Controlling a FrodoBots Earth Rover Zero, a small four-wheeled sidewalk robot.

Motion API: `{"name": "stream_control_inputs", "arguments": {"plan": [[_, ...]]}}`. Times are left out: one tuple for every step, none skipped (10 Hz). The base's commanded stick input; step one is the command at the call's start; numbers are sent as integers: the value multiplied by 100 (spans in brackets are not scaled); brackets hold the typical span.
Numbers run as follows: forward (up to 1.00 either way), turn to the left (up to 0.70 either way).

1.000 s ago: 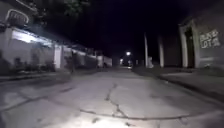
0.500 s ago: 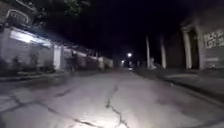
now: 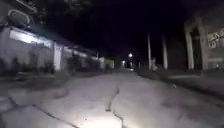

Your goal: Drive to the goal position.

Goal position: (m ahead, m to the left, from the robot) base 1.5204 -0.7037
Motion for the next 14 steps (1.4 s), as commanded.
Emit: {"name": "stream_control_inputs", "arguments": {"plan": [[50,0],[50,0],[50,0],[50,0],[50,0],[50,0],[50,0],[50,0],[50,0],[50,-3],[50,-26],[50,-49],[50,-50],[50,-50]]}}
